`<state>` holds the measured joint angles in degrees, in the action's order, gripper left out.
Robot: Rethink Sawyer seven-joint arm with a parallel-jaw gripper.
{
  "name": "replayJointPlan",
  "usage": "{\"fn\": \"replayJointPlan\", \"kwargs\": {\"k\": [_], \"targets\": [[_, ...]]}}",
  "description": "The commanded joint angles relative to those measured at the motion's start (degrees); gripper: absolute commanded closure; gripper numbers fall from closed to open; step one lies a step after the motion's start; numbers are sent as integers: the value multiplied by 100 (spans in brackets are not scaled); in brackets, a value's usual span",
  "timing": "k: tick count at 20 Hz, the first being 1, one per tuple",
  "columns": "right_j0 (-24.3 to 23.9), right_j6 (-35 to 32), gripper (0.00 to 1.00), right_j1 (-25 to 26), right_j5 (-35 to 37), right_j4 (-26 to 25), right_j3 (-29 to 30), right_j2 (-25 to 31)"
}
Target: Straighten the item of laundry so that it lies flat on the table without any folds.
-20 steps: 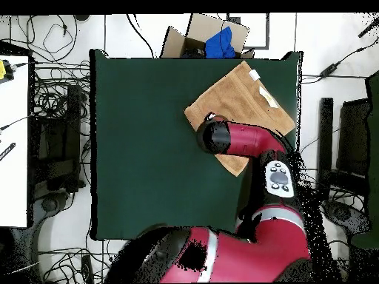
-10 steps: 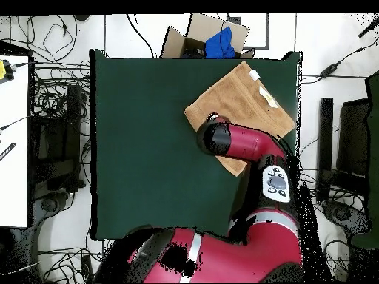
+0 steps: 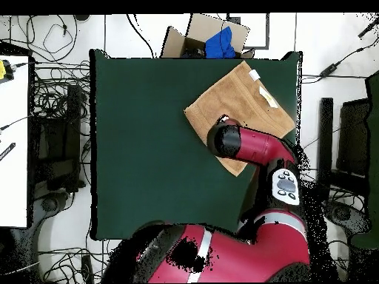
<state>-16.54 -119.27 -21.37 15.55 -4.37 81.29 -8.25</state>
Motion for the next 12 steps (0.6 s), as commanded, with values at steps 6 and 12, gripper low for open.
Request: {"fn": "replayJointPlan", "kwargs": {"k": [6,12], "targets": [[-140,-1041,0,499,-446,304,106,84],[-298,-804,0,-24,655,513,467,266]]}}
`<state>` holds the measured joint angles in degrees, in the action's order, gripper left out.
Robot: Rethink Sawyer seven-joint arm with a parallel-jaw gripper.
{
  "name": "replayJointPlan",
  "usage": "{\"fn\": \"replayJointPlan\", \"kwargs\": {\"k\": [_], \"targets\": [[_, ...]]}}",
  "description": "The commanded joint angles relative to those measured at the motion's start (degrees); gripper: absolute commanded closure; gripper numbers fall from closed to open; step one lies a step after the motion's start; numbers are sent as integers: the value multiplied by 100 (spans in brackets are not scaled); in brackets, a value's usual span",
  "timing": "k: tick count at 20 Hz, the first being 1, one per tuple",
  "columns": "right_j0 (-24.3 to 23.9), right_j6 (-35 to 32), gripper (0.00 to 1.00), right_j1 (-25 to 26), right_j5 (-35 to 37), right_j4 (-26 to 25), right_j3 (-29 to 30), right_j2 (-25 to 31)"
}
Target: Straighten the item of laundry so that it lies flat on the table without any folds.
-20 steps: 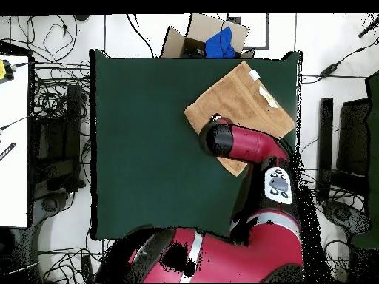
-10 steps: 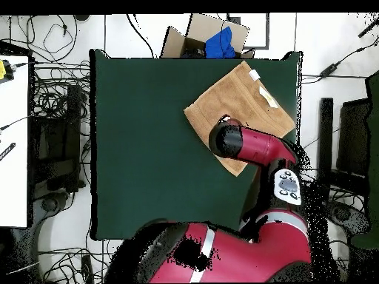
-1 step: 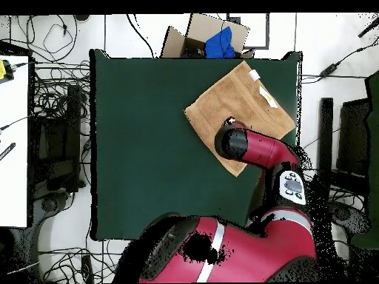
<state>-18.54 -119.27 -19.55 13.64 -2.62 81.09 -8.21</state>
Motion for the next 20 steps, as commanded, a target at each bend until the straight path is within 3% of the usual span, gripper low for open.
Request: {"fn": "replayJointPlan", "kwargs": {"k": [1,6,15,20], "targets": [[-178,-717,0,-309,1053,372,572,335],[-369,-561,0,-466,1824,569,811,514],[-317,-690,0,-502,2017,654,885,499],[-57,-846,0,-532,2060,534,742,171]]}}
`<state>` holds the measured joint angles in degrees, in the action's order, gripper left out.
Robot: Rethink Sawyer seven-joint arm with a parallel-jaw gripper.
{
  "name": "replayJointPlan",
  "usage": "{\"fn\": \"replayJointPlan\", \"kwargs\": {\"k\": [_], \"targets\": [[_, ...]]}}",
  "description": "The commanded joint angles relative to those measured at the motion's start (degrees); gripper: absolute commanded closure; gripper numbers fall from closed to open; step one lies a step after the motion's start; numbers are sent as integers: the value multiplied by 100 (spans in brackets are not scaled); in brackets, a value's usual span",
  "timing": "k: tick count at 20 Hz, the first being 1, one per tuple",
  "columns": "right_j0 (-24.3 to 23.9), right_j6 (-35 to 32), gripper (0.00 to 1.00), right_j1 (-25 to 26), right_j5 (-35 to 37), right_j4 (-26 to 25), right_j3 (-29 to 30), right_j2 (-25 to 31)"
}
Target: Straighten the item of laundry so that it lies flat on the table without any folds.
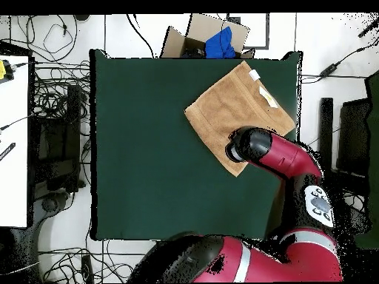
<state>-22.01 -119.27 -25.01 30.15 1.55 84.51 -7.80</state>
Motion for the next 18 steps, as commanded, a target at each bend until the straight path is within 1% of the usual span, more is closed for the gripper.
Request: {"fn": "replayJointPlan", "kwargs": {"k": [1,9,13,16,18], "targets": [[298,-857,0,14,433,126,408,127],[431,-1021,0,60,322,237,366,117],[358,-1099,0,25,35,463,481,341],[428,-1127,0,113,-135,526,326,338],[499,-1161,0,162,-84,567,206,286]]}}
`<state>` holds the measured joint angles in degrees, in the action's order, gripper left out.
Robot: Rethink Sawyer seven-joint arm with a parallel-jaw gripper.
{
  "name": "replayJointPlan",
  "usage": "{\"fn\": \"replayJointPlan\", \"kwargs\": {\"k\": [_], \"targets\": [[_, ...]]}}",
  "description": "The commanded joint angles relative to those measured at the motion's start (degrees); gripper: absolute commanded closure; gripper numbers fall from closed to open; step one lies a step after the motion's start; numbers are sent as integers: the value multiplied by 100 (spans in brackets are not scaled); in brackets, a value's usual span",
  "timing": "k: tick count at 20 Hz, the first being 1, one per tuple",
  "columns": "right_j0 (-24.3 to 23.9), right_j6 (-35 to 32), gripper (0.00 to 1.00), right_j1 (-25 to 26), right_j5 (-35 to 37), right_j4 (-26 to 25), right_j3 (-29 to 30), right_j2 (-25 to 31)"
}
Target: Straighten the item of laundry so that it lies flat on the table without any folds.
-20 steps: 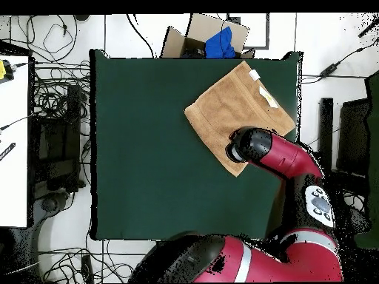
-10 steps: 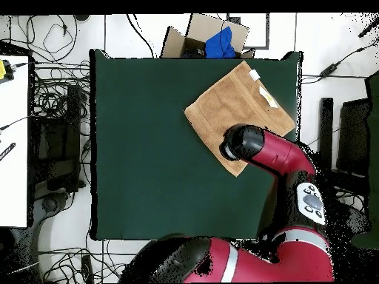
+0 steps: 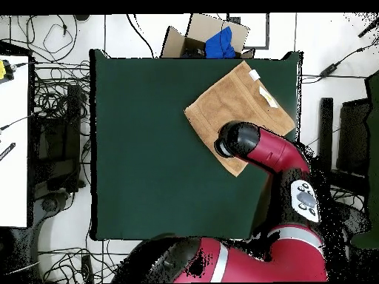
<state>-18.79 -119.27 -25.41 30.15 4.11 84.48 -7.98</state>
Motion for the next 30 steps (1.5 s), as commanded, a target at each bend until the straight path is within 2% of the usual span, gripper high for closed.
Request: {"fn": "replayJointPlan", "kwargs": {"k": [1,16,30], "targets": [[206,-1172,0,222,-76,326,165,278],[585,-1361,0,650,34,514,-655,-11],[940,-1678,0,1028,219,969,-1208,-300]]}}
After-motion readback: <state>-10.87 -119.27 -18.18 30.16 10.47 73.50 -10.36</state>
